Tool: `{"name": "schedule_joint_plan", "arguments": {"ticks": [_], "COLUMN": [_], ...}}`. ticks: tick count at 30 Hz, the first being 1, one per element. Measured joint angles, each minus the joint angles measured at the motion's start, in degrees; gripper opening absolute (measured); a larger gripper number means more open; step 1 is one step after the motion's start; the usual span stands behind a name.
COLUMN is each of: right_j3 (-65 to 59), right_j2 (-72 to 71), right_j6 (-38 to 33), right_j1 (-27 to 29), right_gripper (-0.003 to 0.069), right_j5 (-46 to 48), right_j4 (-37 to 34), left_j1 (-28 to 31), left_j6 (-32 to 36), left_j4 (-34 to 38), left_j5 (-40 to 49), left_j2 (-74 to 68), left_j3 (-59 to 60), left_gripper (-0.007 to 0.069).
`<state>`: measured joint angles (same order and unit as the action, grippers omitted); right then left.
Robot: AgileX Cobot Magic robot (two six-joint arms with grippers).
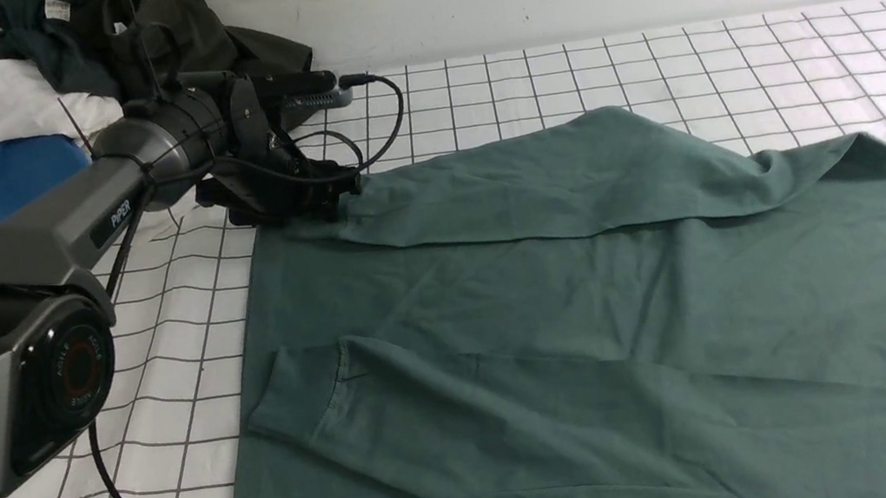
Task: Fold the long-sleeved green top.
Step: Use the left arm to clamp the cuff farthest from it, then use the left arm to drag and drop the cuff onto the cuff closest to the left arm
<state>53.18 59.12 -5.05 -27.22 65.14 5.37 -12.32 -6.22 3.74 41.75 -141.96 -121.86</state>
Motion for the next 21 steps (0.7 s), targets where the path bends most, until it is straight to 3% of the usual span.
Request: {"name": "schedule_joint_plan", "arguments": {"ticks": [3,5,9,16,21], "right_j3": [0.00,0.00,0.00,0.00,0.00], "right_j2": [0.00,0.00,0.00,0.00,0.00], "right_j6": [0.00,0.00,0.00,0.00,0.00], "right_j1": [0.00,0.00,0.00,0.00,0.00], "right_gripper": [-0.0015,-0.0015,-0.0015,-0.0015,-0.0015], "right_j5": [0.00,0.00,0.00,0.00,0.00], "right_j4": [0.00,0.00,0.00,-0.05,0.07], "left_j1": [0.00,-0.06,-0.18,-0.18,-0.18], "left_j6": [-0.31,-0.37,0.26,2.72,3.31], "left_j4": [0.18,0.44,0.39,0.33,0.33], "left_j5": [-0.05,0.12,1.91,7.41,20.57], "left_j2": [-0.07,0.04,1.03,5.95,11.92], "left_j3": [-0.16,-0.16,-0.07,-0.02,-0.02], "left_gripper": [0.0333,0.0211,0.0044,0.0018,0.0016]}}
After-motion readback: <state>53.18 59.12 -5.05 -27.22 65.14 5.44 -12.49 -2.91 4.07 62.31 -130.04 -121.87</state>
